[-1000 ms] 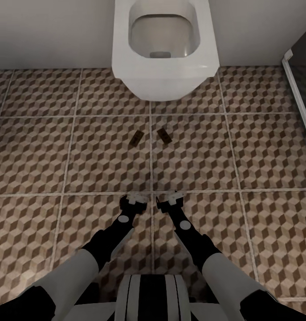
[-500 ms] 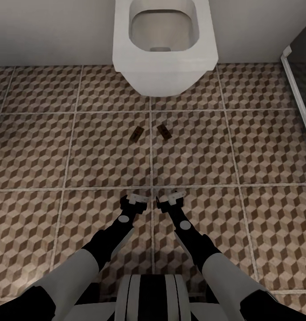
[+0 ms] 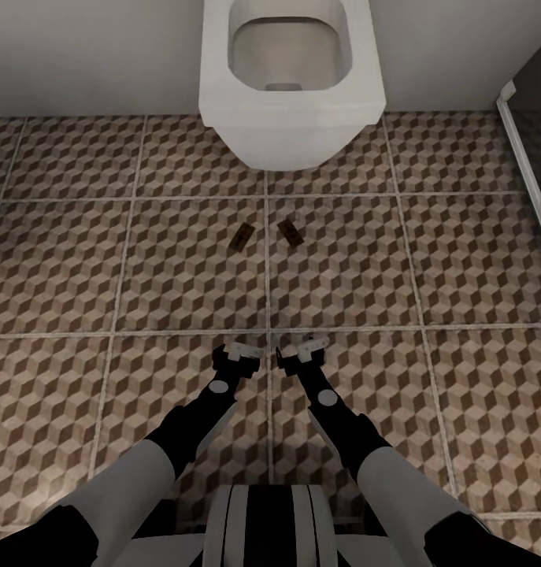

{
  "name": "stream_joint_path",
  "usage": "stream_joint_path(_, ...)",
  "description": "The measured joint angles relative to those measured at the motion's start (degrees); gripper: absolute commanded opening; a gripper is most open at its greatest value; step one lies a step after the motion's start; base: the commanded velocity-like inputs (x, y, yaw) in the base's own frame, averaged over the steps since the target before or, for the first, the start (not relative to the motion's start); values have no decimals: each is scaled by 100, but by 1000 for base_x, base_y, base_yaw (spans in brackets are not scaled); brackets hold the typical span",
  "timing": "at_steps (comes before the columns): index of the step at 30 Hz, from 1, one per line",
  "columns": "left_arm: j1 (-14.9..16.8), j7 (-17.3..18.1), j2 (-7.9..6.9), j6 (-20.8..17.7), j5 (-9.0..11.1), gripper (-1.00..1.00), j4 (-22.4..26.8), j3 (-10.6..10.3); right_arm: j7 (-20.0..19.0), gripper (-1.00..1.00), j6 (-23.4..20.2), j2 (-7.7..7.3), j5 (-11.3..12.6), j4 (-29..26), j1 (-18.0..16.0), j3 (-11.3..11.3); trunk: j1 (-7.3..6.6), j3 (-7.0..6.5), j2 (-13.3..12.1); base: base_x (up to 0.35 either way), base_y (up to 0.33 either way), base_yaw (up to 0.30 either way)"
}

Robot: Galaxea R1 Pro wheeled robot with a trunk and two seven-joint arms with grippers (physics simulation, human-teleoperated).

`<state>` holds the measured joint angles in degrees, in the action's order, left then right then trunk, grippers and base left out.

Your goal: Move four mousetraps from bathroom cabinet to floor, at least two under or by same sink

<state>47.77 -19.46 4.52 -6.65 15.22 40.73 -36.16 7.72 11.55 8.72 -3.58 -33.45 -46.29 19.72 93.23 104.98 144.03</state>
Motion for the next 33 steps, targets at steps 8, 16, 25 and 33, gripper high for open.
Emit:
stream_joint_path(8, 0, 0, 1, -6, -1, 100, -3, 0, -1, 100, 0, 0, 0, 0, -3, 0, -6, -44, -3, 0, 0, 0)
stream_joint_path(16, 0, 0, 1, -7, -1, 100, -8, 0, -2, 100, 0, 0, 0, 0, 0, 0, -26, -221, -13, 0, 0, 0)
stream_joint_path(25, 0, 0, 1, -7, -1, 100, -12, 0, 0, 100, 0, 0, 0, 0, 0, 0, -49, -420, -25, 0, 0, 0)
stream_joint_path(33, 0, 0, 0, -7, -1, 100, -12, 0, -1, 100, 0, 0, 0, 0, -2, 0, -70, -598, -36, 0, 0, 0)
